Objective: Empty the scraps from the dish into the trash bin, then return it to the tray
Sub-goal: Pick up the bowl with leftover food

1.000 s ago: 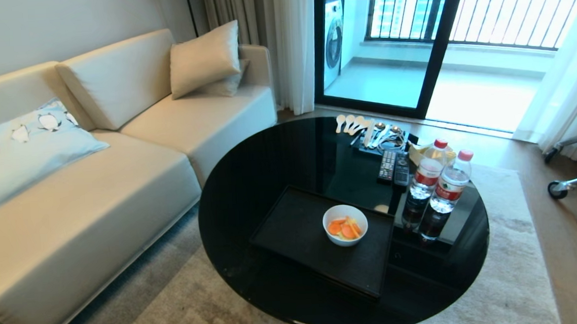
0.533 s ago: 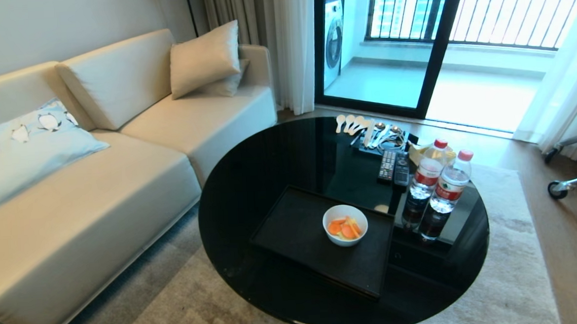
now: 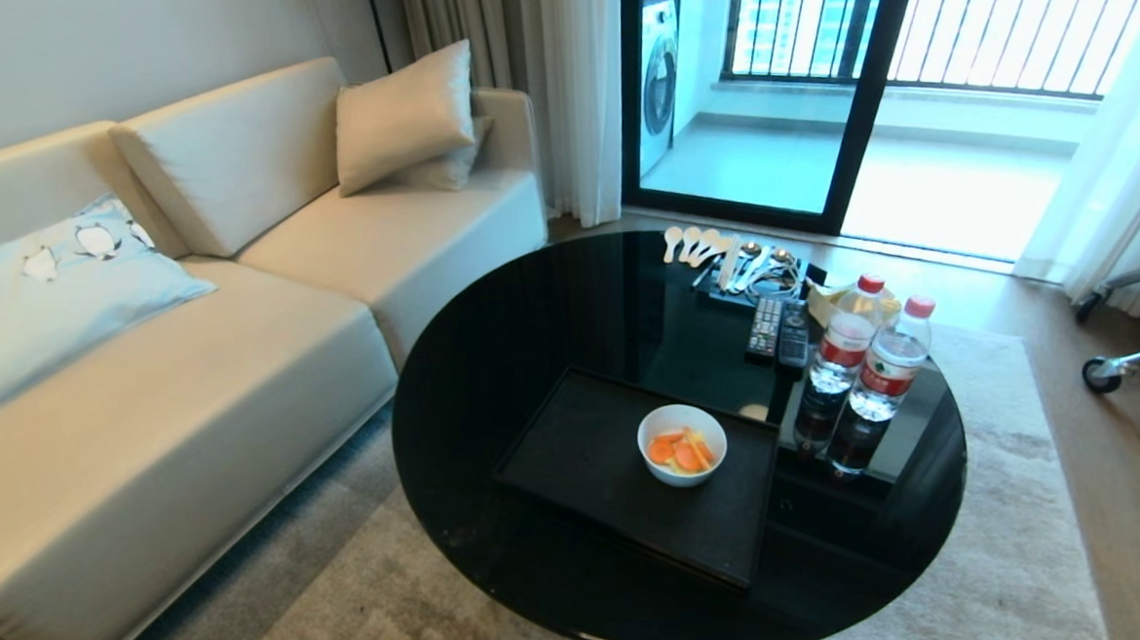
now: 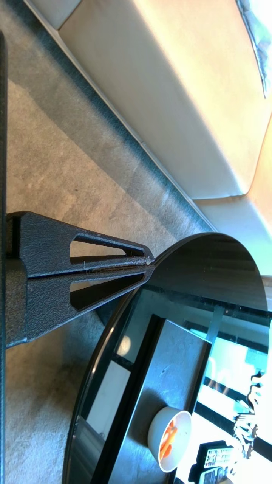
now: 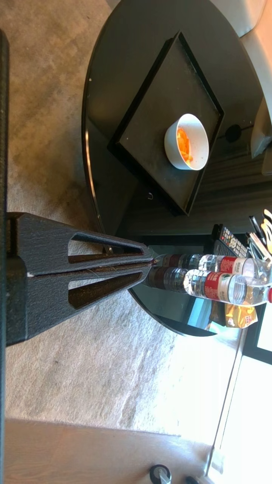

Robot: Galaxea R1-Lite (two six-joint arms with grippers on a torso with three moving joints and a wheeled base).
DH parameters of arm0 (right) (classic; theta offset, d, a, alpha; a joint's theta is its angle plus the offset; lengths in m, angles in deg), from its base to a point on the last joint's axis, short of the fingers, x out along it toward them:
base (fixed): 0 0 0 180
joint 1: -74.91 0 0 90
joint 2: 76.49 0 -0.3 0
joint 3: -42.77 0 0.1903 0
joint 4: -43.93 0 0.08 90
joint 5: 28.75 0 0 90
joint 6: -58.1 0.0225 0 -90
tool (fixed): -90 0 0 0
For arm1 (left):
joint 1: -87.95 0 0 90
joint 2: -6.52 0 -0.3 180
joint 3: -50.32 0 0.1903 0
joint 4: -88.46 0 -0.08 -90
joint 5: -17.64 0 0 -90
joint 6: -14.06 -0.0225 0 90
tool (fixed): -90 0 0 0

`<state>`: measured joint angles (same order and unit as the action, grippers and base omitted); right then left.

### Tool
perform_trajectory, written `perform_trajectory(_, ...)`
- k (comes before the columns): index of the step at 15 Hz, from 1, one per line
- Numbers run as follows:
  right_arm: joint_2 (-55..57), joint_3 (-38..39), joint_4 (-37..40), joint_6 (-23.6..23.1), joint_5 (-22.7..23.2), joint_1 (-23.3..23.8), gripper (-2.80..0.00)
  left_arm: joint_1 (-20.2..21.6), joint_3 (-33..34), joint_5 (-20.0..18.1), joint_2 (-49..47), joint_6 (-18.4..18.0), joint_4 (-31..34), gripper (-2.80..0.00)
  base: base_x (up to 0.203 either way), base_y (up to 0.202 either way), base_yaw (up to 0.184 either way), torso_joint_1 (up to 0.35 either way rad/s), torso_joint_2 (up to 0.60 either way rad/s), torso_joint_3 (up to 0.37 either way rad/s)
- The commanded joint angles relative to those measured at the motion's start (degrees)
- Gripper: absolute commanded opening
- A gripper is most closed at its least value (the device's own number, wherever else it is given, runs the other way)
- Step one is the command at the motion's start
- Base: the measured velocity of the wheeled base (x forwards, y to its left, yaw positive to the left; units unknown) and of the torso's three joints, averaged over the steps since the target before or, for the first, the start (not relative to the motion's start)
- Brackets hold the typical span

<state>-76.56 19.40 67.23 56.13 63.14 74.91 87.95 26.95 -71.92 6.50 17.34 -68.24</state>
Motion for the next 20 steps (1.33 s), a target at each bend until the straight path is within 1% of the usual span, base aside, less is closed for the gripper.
perform_trajectory(1,0.07,0.0,-0.01,-0.05,-0.03,0.0,-2.8,0.0,0.0,0.01,0.02,0.06,-0.01,-2.8,0.0,0.0,0.0,0.0,0.0,0.0)
perform_trajectory(15,0.07,0.0,-0.01,-0.14,0.04,0.0,-2.8,0.0,0.0,0.01,0.02,0.06,-0.01,-2.8,0.0,0.0,0.0,0.0,0.0,0.0)
perform_trajectory(20,0.07,0.0,-0.01,-1.54,0.21,0.0,-2.8,0.0,0.0,0.01,0.02,0.06,-0.01,-2.8,0.0,0.0,0.0,0.0,0.0,0.0)
